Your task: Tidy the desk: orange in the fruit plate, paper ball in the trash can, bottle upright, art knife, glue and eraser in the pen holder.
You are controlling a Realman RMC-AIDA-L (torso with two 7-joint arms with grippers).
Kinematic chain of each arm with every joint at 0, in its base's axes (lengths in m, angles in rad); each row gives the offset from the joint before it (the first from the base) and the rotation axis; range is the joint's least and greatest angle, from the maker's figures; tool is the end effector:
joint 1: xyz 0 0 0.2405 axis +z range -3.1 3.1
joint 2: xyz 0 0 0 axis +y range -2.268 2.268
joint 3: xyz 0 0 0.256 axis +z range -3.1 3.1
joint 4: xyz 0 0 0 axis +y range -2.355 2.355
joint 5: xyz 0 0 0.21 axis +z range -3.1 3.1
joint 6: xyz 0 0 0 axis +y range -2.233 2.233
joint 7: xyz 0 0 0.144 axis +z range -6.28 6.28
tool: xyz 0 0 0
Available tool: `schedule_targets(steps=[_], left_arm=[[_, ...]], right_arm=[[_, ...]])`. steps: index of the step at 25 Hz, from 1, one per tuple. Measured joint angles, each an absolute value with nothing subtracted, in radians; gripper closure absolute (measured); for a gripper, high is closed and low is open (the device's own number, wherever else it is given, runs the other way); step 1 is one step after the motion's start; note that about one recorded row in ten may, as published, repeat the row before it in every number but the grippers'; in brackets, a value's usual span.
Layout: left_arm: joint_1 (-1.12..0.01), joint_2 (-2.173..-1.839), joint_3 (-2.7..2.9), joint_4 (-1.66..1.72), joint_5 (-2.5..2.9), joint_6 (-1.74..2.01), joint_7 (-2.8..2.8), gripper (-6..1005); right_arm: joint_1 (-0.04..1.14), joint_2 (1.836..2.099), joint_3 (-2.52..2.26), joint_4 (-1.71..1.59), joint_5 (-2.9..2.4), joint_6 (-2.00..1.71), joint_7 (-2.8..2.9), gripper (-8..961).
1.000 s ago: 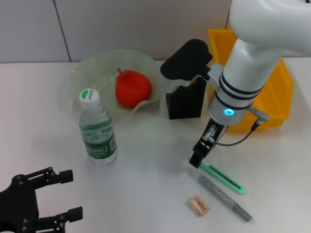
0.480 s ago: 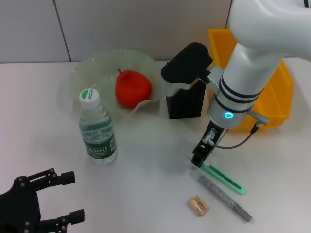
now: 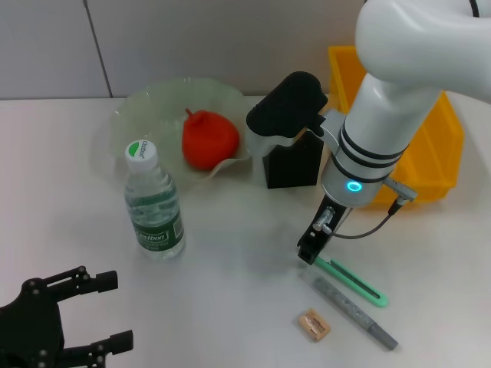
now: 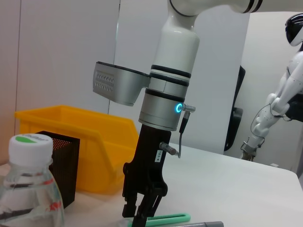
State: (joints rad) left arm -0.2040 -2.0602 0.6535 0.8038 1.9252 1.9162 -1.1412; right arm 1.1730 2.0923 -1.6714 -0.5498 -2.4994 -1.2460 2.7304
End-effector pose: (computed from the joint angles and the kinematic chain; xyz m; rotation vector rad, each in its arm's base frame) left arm -0.3115 0.2193 0.0419 -2.7330 -0.4190 -0.8363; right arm 0.1324 0.3980 -0.0983 -2.5809 0.8442 -0.8530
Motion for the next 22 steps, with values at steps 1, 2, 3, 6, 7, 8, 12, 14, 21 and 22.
schedule_targets(steps=[1,2,3,6,7,8,12,14,21,22], left_arm=[[-0.204,-2.06,0.653,0.804,1.925,1.916,-1.141,187],[-0.204,-2.06,0.653,0.804,1.925,1.916,-1.141,187],[-0.204,-2.06,0.653,0.804,1.925,1.916,-1.141,187],[-0.204,-2.06,0.653,0.804,1.925,1.913,-1.141,187],[-0.204,-2.06,0.653,0.804,1.925,1.911,-1.141,187],[-0.204,-2.06,0.653,0.804,1.925,1.911,-1.141,187],[-0.205,-2.06,0.653,0.804,1.925,1.908,-1.141,187],[-0.205,-2.06,0.652,0.804,1.925,1.906,-1.142,187],[-0.206,-2.06,0.649,0.804,1.925,1.896,-1.144,186],[-0.206,-2.06,0.649,0.804,1.925,1.896,-1.144,186]], right_arm=[[1.173,2.092,-1.671,-0.548,-2.499,-1.244,2.73,614],[1.173,2.092,-1.672,-0.547,-2.499,-1.243,2.73,613],[1.172,2.092,-1.672,-0.545,-2.499,-1.241,2.73,613],[1.171,2.092,-1.673,-0.539,-2.499,-1.239,2.731,611],[1.171,2.092,-1.674,-0.537,-2.499,-1.238,2.73,614],[1.17,2.092,-1.675,-0.535,-2.499,-1.238,2.73,617],[1.17,2.092,-1.676,-0.533,-2.499,-1.238,2.726,652],[1.17,2.092,-1.676,-0.535,-2.499,-1.238,2.724,705],[1.14,2.089,-1.667,-0.611,-2.499,-1.263,2.723,785],[1.129,2.085,-1.661,-0.649,-2.501,-1.282,2.723,785]])
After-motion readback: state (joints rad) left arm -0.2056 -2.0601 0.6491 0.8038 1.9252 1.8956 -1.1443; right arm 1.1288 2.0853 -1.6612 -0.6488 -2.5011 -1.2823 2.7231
